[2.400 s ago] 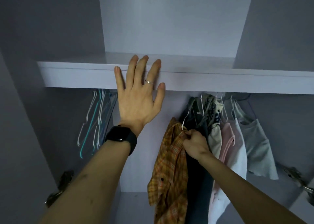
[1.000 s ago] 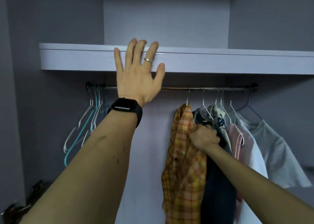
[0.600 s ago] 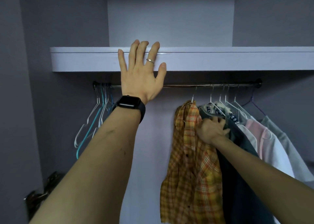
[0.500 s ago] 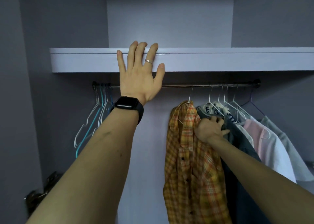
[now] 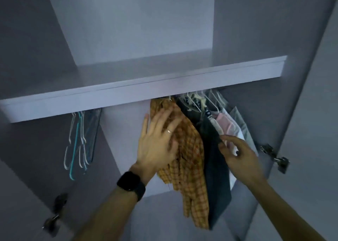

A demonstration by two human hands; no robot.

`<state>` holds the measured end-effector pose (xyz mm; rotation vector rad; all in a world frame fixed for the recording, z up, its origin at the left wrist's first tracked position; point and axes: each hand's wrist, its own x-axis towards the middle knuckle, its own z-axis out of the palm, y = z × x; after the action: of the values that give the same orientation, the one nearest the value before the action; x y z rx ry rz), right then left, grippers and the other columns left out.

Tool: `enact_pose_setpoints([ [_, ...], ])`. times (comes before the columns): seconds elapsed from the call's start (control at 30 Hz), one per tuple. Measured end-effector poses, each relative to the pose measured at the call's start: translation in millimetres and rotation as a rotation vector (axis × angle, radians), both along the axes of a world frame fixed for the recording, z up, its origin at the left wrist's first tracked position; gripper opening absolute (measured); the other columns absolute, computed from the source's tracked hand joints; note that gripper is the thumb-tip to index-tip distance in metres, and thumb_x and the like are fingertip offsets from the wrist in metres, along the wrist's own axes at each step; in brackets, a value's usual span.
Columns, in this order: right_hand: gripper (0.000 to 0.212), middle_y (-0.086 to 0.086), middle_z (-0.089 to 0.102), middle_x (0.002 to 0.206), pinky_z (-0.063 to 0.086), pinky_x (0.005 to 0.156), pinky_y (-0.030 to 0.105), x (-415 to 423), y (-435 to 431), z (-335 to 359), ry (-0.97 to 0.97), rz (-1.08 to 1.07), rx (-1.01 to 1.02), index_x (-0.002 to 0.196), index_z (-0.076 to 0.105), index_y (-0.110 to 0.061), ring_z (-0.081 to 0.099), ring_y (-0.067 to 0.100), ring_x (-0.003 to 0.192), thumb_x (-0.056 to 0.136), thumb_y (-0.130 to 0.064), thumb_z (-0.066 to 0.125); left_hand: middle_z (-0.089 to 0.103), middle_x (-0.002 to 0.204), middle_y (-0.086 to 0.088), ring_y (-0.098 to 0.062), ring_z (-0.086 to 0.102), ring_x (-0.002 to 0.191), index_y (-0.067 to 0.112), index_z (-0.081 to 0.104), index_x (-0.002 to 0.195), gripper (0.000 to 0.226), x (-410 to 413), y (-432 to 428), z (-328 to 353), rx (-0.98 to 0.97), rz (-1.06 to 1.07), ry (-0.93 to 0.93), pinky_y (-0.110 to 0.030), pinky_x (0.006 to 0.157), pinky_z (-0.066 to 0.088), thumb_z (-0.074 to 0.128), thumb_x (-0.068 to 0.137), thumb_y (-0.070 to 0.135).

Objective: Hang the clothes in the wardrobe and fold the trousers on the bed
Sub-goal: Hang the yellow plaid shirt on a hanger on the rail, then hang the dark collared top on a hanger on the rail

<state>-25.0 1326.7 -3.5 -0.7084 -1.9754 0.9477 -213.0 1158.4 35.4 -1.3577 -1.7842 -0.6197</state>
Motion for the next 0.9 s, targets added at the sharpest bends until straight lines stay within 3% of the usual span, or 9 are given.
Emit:
enact_pose_setpoints([
  [0.1, 0.018, -0.018, 0.063, 0.116, 0.038, 0.089, 0.012, 72, -5, 12, -0.056, -0.067, -0.01, 0.109, 0.068, -0.033, 0.057, 0.006, 0.105, 0.095, -0.022, 0.067, 0.053, 0.146, -0.008, -0.031, 0.051, 0.131, 0.022, 0.06, 0.138, 0.052, 53, 32, -19, -0.17, -0.108, -0.283, -0.054, 0.11, 0.038, 0.056, 0.086, 0.017],
  [0.2, 0.018, -0.013, 0.063, 0.117, 0.042, 0.099, 0.028, 143, -7, 25, -0.115, -0.181, -0.014, 0.111, 0.074, -0.023, 0.056, 0.01, 0.111, 0.095, -0.018, 0.068, 0.054, 0.145, -0.005, -0.025, 0.049, 0.131, 0.022, 0.059, 0.139, 0.048, 117, 61, -19, -0.312, -0.197, -0.574, -0.045, 0.11, 0.041, 0.057, 0.092, 0.015],
  [0.3, 0.021, -0.018, 0.061, 0.117, 0.043, 0.097, 0.029, 211, -27, 15, -0.224, -0.268, -0.081, 0.116, 0.073, -0.026, 0.055, 0.008, 0.107, 0.096, -0.021, 0.066, 0.062, 0.136, -0.003, -0.023, 0.054, 0.124, 0.02, 0.061, 0.135, 0.044, 183, 66, -43, -0.465, -0.327, -0.699, -0.042, 0.107, 0.046, 0.061, 0.092, 0.014],
  [0.43, 0.028, -0.009, 0.066, 0.126, 0.051, 0.098, 0.034, 279, -69, -15, -0.314, -0.398, -0.247, 0.126, 0.068, -0.027, 0.061, 0.013, 0.112, 0.098, -0.026, 0.064, 0.06, 0.138, 0.0, -0.021, 0.053, 0.126, 0.023, 0.055, 0.142, 0.049, 254, 65, -82, -0.736, -0.491, -0.734, -0.039, 0.107, 0.045, 0.059, 0.094, 0.017],
  [0.57, 0.031, -0.005, 0.069, 0.123, 0.047, 0.09, 0.024, 335, -113, -47, -0.406, -0.602, -0.434, 0.128, 0.066, -0.029, 0.064, 0.016, 0.111, 0.097, -0.026, 0.063, 0.049, 0.149, 0.007, -0.016, 0.044, 0.135, 0.033, 0.044, 0.149, 0.051, 313, 71, -111, -0.982, -0.656, -0.726, -0.035, 0.111, 0.04, 0.055, 0.099, 0.026],
  [0.67, 0.033, 0.0, 0.068, 0.124, 0.049, 0.097, 0.032, 373, -161, -70, -0.415, -0.836, -0.565, 0.129, 0.066, -0.025, 0.064, 0.021, 0.113, 0.096, -0.022, 0.063, 0.047, 0.15, 0.008, -0.015, 0.042, 0.136, 0.036, 0.041, 0.15, 0.051, 357, 79, -123, -1.151, -0.837, -0.634, -0.034, 0.108, 0.042, 0.053, 0.1, 0.029],
  [0.8, 0.029, -0.004, 0.069, 0.122, 0.048, 0.095, 0.03, 416, -246, -94, -0.338, -1.225, -0.713, 0.124, 0.068, -0.027, 0.063, 0.017, 0.113, 0.095, -0.023, 0.064, 0.05, 0.145, 0.007, -0.02, 0.049, 0.129, 0.04, 0.04, 0.149, 0.05, 432, 74, -127, -1.337, -1.103, -0.416, -0.037, 0.1, 0.047, 0.05, 0.1, 0.032],
  [0.9, 0.027, -0.009, 0.068, 0.121, 0.046, 0.094, 0.027, 423, -310, -107, -0.247, -1.415, -0.843, 0.123, 0.067, -0.029, 0.062, 0.012, 0.115, 0.096, -0.025, 0.064, 0.045, 0.15, 0.006, -0.022, 0.053, 0.126, 0.035, 0.04, 0.15, 0.05, 473, 60, -147, -1.465, -1.203, -0.343, -0.028, 0.095, 0.043, 0.048, 0.101, 0.028],
])
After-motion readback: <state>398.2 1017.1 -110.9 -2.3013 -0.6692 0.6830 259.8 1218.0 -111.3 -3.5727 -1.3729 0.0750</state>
